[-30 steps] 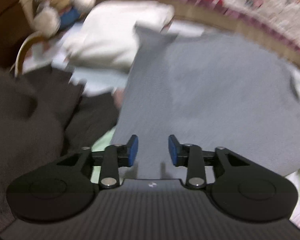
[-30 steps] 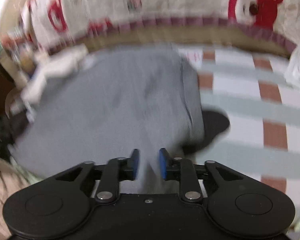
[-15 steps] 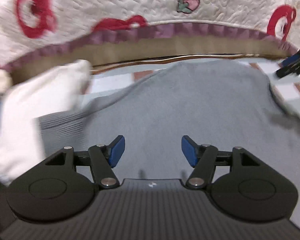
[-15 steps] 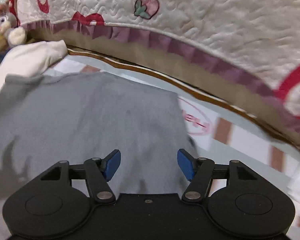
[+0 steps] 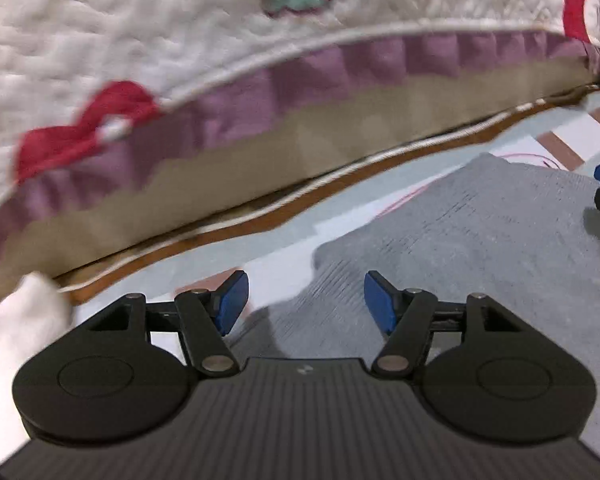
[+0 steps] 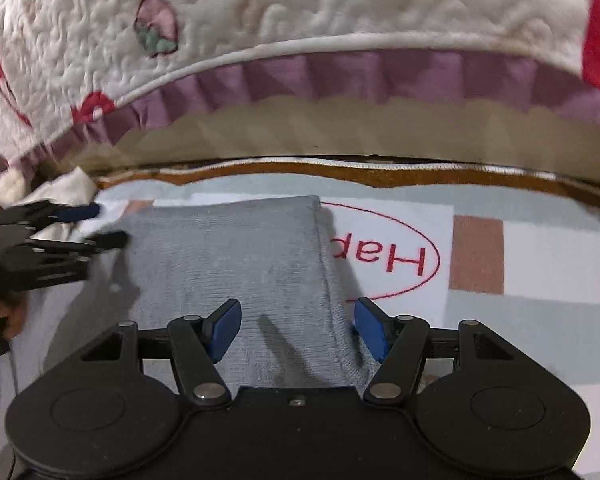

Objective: Fold clothes

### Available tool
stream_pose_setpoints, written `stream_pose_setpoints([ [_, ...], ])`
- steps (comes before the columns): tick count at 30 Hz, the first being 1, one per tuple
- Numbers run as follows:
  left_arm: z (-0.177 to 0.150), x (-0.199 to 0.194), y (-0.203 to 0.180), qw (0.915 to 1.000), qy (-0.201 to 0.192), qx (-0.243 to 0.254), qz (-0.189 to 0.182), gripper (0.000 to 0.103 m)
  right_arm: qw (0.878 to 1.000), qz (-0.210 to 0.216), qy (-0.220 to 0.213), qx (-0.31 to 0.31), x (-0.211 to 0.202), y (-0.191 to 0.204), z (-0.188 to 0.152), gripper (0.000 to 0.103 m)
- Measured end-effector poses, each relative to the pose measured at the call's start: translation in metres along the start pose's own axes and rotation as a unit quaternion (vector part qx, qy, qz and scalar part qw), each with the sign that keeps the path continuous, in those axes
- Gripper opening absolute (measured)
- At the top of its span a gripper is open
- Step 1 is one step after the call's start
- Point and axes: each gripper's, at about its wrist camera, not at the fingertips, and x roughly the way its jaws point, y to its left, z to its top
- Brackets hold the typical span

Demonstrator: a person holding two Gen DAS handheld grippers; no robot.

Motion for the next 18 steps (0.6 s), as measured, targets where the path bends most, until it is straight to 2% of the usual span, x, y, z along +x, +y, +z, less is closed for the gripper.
stream_pose_setpoints([
  [3, 0.009, 0.016, 0.012, 0.9968, 0.011, -0.052, -0.06, 0.068, 1.0, 0.021, -0.012, 0.006, 0.005, -0.007, 0.0, 0.068],
  [4, 0.008, 0.022, 0.016, 0.994, 0.022, -0.074, -0.078, 0.074, 0.999, 0.028, -0.015, 0.008, 0.007, -0.009, 0.0, 0.068],
  [7, 0.004, 0.038, 0.028, 0.98, 0.057, -0.138, -0.132, 0.088, 0.999, 0.043, -0.016, 0.017, 0.015, -0.009, 0.008, 0.068],
  [8, 0.0, 0.045, 0.034, 0.9728, 0.074, -0.166, -0.144, 0.089, 0.998, 0.049, -0.017, 0.024, 0.018, -0.009, 0.01, 0.068],
  [10, -0.013, 0.051, 0.039, 0.9635, 0.089, -0.202, -0.151, 0.086, 0.998, 0.054, -0.016, 0.029, 0.024, -0.006, 0.013, 0.068],
  [11, -0.015, 0.046, 0.036, 0.9669, 0.078, -0.188, -0.154, 0.061, 0.998, 0.053, -0.015, 0.028, 0.028, -0.003, 0.013, 0.069],
  [13, -0.019, 0.035, 0.028, 0.9732, 0.073, -0.162, -0.146, 0.032, 0.999, 0.041, -0.009, 0.02, 0.034, 0.002, 0.014, 0.068],
  [14, -0.021, 0.03, 0.024, 0.9747, 0.075, -0.154, -0.143, 0.022, 0.999, 0.031, -0.005, 0.015, 0.037, 0.004, 0.015, 0.068],
  [16, -0.03, 0.014, 0.029, 0.9617, 0.068, -0.191, -0.185, 0.013, 1.0, 0.017, -0.013, 0.02, 0.036, 0.005, 0.021, 0.068],
  [17, -0.036, 0.005, 0.031, 0.9552, 0.062, -0.206, -0.203, 0.011, 0.999, 0.027, -0.018, 0.033, 0.033, 0.003, 0.025, 0.068],
  [18, -0.043, -0.01, 0.028, 0.9537, 0.046, -0.206, -0.214, 0.01, 0.998, 0.038, -0.023, 0.047, 0.03, 0.0, 0.029, 0.068],
])
